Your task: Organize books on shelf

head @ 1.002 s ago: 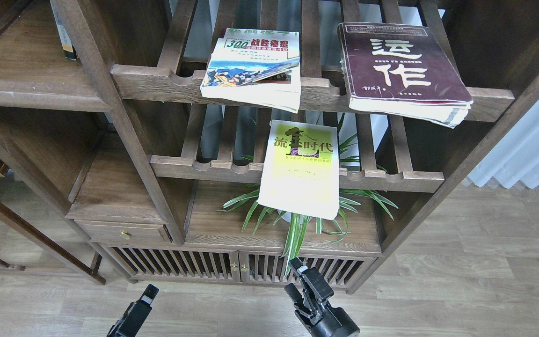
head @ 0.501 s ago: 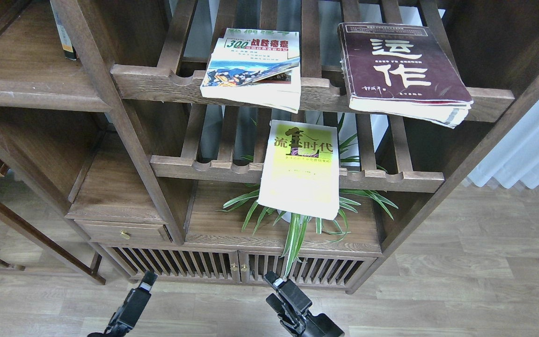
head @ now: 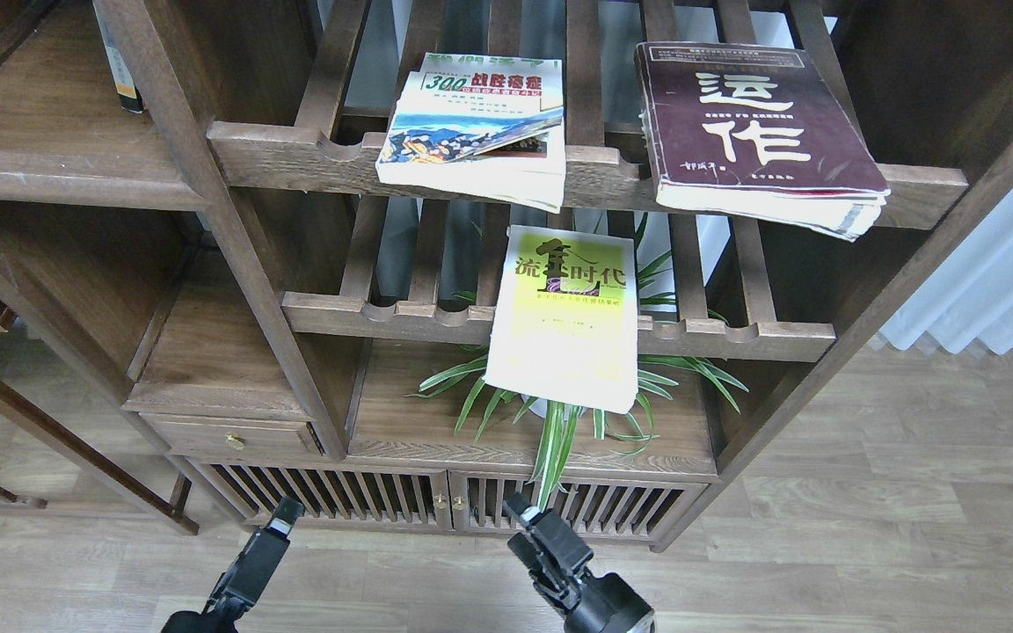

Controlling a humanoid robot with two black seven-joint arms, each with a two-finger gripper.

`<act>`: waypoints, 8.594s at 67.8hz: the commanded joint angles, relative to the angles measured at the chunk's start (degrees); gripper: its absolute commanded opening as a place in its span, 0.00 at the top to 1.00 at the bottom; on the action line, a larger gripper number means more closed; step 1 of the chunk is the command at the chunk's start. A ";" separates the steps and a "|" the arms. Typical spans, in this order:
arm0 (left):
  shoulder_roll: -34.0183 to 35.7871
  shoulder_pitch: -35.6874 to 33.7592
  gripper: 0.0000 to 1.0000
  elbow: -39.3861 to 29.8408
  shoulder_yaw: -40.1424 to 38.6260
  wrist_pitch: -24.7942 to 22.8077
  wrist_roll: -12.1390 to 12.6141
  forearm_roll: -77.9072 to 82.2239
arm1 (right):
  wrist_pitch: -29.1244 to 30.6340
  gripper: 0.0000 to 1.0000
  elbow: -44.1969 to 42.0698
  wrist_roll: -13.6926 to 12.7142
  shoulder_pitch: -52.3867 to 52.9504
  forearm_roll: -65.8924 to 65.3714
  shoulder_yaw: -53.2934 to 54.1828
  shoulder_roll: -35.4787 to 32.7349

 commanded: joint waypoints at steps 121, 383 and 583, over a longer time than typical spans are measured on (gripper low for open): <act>-3.07 2.96 0.00 6.07 -16.06 -1.49 -1.18 -0.71 | 0.00 0.96 -8.33 3.83 14.79 8.51 0.64 0.00; -1.94 -5.22 0.93 16.35 23.85 -1.49 1.02 -20.39 | 0.00 0.97 -2.26 -19.55 -5.52 6.14 -15.01 0.00; 17.05 -3.46 0.91 -10.81 -69.67 -1.49 31.16 -3.87 | 0.00 0.04 -17.47 -11.99 2.39 5.79 -13.86 0.00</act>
